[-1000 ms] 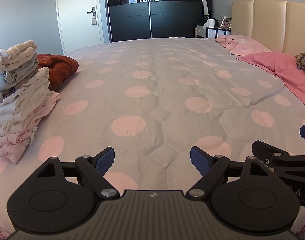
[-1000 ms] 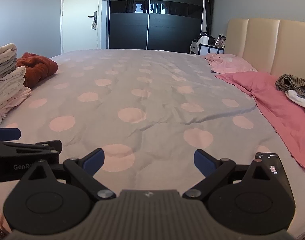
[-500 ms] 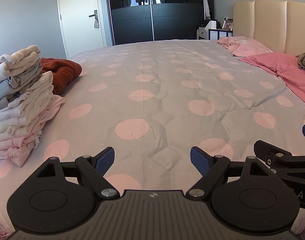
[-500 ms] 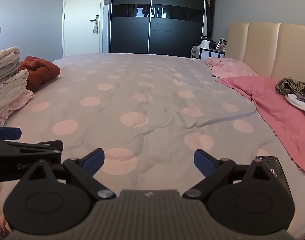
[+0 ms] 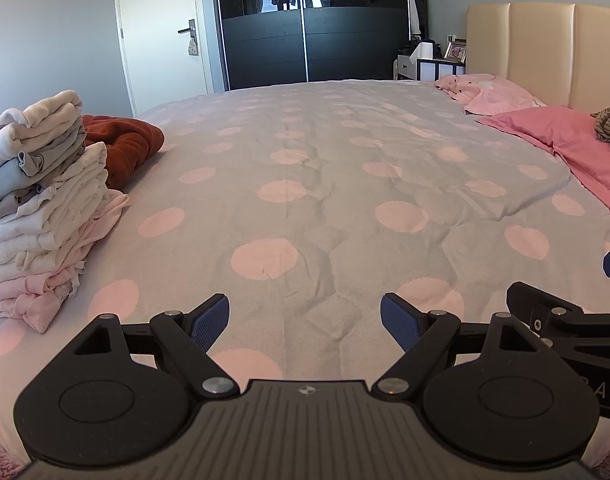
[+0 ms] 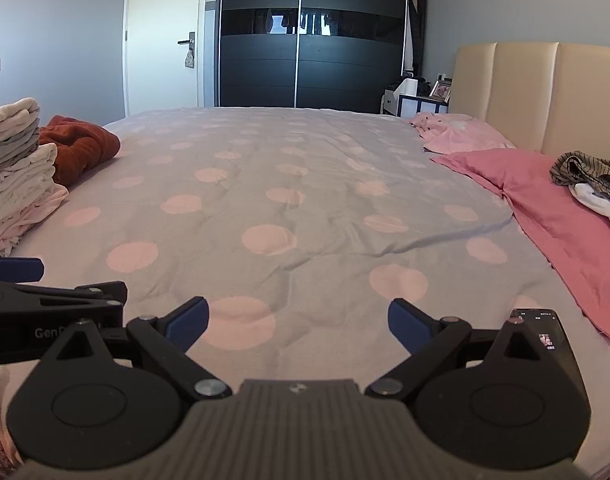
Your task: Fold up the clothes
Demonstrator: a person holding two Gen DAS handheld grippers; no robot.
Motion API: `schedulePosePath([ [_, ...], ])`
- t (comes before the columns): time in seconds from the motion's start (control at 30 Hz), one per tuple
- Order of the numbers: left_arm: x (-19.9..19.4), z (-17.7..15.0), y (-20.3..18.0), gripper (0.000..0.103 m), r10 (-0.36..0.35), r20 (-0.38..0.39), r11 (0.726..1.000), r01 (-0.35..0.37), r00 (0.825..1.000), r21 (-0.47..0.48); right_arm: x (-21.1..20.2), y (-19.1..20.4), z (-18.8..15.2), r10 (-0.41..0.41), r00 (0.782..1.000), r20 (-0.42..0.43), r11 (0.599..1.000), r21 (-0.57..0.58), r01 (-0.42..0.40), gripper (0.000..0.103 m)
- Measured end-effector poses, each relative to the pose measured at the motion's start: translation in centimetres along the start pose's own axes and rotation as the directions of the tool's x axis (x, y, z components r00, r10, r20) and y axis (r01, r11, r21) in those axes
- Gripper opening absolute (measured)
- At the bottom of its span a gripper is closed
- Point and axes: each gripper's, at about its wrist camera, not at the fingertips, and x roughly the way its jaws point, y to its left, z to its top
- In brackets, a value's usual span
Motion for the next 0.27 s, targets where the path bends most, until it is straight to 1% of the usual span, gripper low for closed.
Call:
schedulePosePath([
  [0.27, -0.33, -0.06, -0.05, 0.083, 0.003, 0.004, 1.0, -0.003, 1.0, 0.011, -0.34, -0.13, -0.12, 0.007, 1.0, 0.001, 1.0, 0.0, -0.007, 0.097],
])
